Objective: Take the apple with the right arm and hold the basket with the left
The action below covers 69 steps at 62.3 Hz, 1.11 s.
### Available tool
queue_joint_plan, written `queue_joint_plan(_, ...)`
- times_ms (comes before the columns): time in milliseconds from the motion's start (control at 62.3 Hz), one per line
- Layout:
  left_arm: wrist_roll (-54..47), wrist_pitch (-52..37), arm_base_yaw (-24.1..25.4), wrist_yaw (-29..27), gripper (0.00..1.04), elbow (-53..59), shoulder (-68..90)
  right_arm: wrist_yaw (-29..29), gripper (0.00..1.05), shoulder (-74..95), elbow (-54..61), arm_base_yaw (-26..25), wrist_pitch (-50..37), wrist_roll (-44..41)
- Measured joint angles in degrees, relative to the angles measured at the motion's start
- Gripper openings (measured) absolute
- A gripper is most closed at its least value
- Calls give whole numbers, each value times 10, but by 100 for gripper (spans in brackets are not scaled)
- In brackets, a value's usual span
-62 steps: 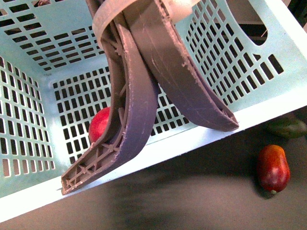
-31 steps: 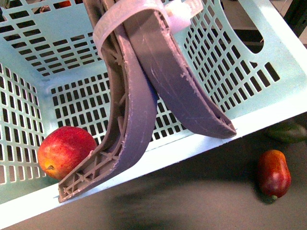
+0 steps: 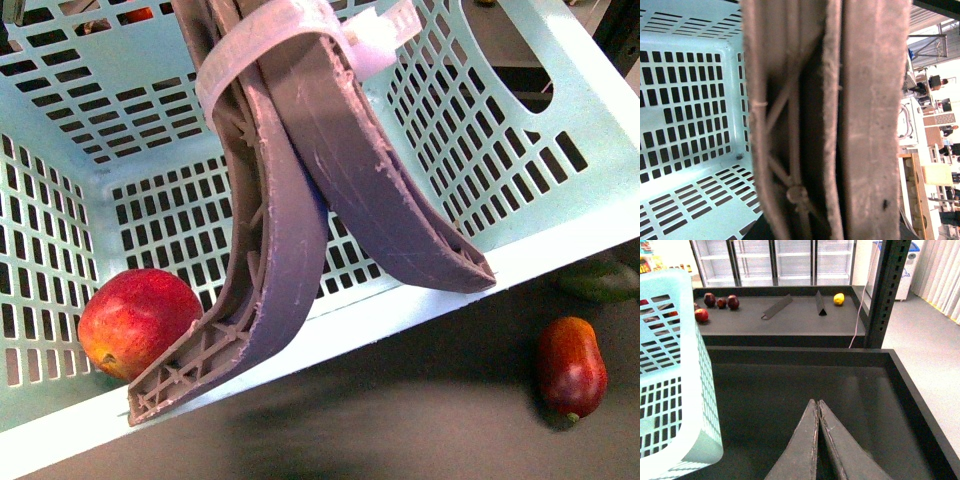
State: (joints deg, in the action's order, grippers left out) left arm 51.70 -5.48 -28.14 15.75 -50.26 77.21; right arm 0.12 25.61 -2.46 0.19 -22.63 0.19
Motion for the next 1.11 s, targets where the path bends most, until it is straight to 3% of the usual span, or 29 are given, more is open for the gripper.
queue_joint_plan(883, 0, 0, 0, 1, 15, 0, 0, 0, 2, -154, 15, 0, 123, 0)
queue_joint_plan(979, 0, 0, 0, 1, 15, 0, 0, 0, 2, -228, 15, 0, 216, 0)
queue_joint_plan(1108, -1, 0, 0, -1, 15, 0, 0, 0, 2, -251, 15, 0, 224, 0)
